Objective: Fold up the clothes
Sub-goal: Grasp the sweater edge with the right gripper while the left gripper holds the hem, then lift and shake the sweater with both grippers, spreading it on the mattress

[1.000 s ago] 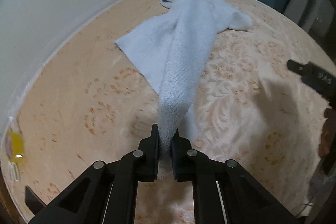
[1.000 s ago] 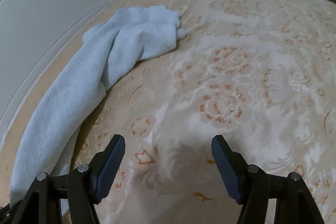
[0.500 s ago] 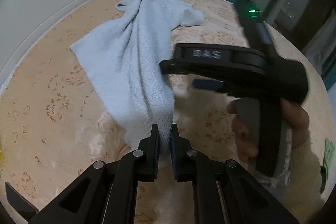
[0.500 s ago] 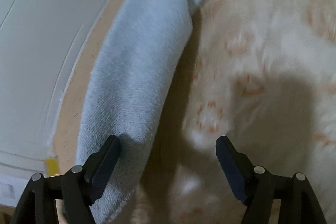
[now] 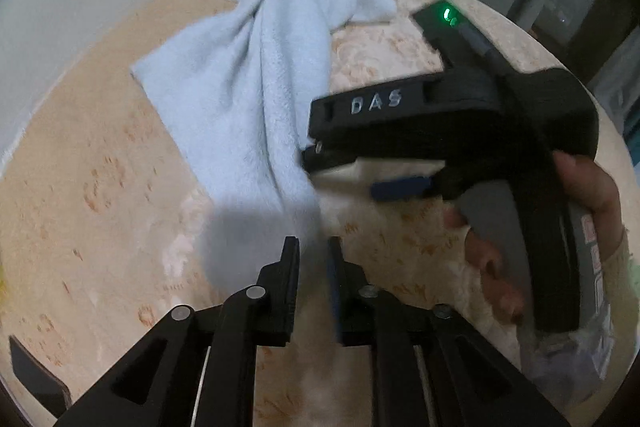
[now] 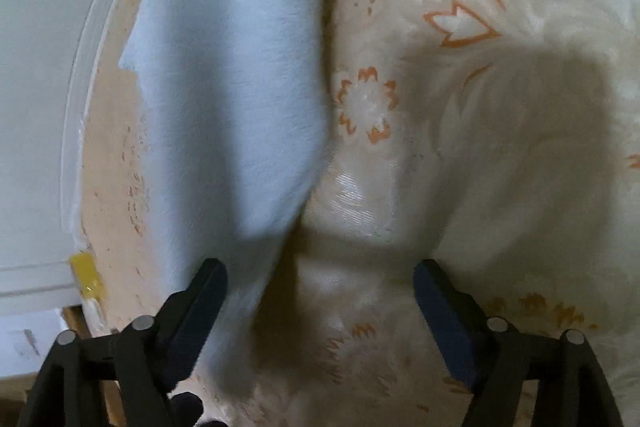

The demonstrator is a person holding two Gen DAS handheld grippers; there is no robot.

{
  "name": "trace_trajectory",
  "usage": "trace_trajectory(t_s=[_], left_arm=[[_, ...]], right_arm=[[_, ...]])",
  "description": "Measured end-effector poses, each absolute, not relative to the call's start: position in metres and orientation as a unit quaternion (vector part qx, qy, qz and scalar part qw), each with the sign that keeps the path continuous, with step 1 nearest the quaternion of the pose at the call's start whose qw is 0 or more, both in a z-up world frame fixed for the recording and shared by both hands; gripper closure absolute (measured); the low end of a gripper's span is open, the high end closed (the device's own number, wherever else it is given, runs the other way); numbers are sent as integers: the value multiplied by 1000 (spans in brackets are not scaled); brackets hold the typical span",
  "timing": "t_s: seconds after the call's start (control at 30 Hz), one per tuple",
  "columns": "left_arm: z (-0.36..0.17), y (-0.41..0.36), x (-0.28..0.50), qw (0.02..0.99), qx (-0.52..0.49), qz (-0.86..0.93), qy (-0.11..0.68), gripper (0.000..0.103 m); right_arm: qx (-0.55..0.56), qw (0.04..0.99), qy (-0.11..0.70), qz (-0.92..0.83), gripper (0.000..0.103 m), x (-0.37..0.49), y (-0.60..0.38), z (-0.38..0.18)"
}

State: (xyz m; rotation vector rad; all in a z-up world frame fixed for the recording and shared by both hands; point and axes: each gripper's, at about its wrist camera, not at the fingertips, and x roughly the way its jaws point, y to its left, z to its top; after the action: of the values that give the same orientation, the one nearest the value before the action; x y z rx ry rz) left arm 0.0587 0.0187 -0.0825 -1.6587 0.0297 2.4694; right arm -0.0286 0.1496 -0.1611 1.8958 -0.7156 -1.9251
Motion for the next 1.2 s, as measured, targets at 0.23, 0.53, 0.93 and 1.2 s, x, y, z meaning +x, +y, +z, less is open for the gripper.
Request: trace_trajectory(t_s=[0.23, 0.53, 0.93, 1.2], left_arm=[[-53, -71, 36, 26, -545, 836, -57, 34], [-78, -162, -131, -99, -491, 861, -91, 33], [-135, -120, -210, -60, -538, 840, -41, 56], [-101, -147, -159, -87, -538, 834, -85, 89]], right_arm=[[687, 129, -211, -683, 22, -10, 172, -164], [675, 174, -199, -688, 21, 9, 137, -173], [614, 131, -150, -764, 87, 21, 96, -151], [604, 121, -221, -756, 94, 29, 133, -148]])
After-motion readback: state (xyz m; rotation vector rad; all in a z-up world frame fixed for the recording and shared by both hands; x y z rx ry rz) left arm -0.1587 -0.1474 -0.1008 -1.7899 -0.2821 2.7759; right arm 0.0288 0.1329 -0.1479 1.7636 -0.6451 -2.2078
